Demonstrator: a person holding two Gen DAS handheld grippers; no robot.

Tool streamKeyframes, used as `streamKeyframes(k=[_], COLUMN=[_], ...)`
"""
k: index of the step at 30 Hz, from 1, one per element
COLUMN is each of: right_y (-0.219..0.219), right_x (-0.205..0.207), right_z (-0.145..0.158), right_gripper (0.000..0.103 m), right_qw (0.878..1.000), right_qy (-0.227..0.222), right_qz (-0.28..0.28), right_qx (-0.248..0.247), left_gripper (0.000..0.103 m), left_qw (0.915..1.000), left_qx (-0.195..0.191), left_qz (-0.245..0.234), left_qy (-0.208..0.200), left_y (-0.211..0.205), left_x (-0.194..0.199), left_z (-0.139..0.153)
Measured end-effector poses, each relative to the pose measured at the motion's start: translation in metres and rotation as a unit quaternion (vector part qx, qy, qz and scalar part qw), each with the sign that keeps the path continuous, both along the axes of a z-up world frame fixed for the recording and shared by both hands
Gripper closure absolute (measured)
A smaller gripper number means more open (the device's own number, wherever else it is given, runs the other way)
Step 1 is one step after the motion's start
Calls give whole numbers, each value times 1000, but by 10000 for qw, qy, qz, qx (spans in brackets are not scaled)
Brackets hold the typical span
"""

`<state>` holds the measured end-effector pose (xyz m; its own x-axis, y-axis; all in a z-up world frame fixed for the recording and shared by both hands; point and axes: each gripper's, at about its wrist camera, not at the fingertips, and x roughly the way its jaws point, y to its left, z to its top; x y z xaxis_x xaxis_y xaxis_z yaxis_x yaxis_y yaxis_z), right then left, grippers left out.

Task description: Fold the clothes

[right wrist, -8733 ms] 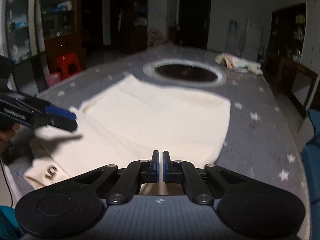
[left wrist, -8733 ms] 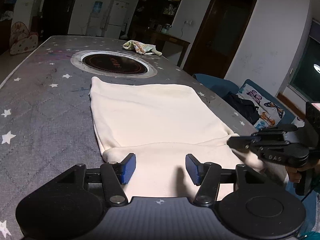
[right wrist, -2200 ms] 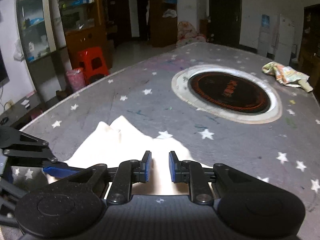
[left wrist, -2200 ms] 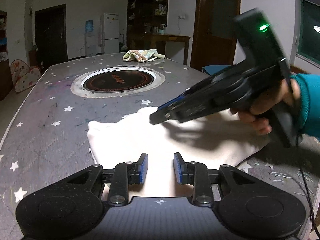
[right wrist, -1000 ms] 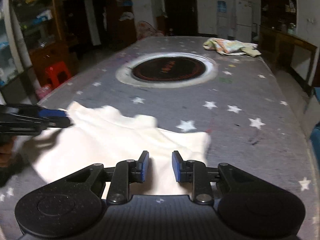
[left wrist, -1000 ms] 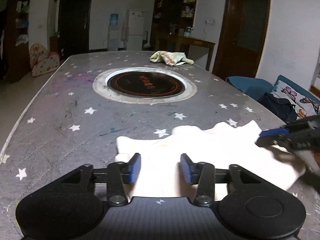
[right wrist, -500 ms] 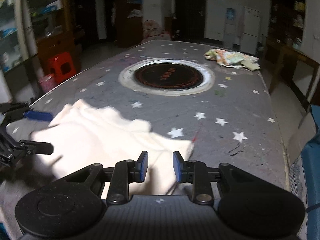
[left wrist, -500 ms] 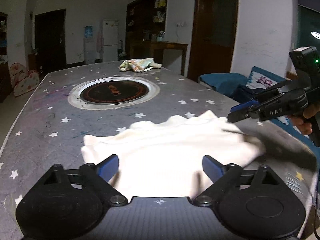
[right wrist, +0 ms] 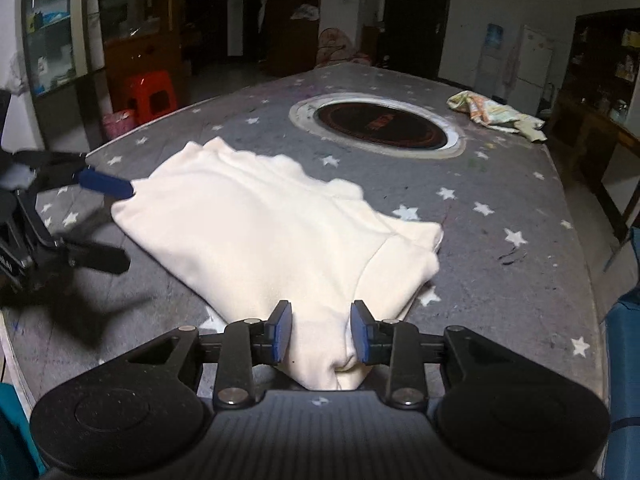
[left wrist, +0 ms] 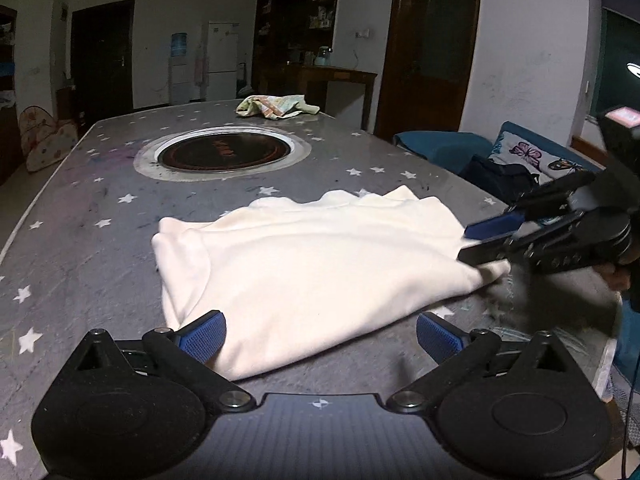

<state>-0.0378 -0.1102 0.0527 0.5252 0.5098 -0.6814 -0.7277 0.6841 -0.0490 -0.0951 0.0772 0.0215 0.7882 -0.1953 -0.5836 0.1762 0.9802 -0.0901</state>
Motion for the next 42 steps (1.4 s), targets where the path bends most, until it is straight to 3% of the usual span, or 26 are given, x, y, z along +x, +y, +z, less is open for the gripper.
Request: streamKeyframes(k=[3, 8, 21, 33, 42], right_y=[-1, 7, 9, 18, 20], right_x=[-5, -6, -8, -10, -11], right_z=[9, 1, -12, -15, -15], right_gripper=[61, 60, 39, 22, 20], right_qw=[9997, 9994, 9985, 9976, 9974], right_qy=[-96, -31, 127, 167, 180], right_qz=[-3, 46, -49, -30, -41], right_qx=[223, 352, 531, 665, 694], left_gripper=[0, 0, 0, 0, 0], left_qw=[9999, 9995, 9964, 9733, 9715], left_qx=[-27, -41, 91, 996, 717], left_qz=[90, 288, 834, 2067, 2252], left_qy=[67, 134, 135, 77, 177], left_y=[1, -1, 0, 11, 21], left_x=[0, -1, -6, 15, 19], left_z=[0, 0, 9, 0, -5])
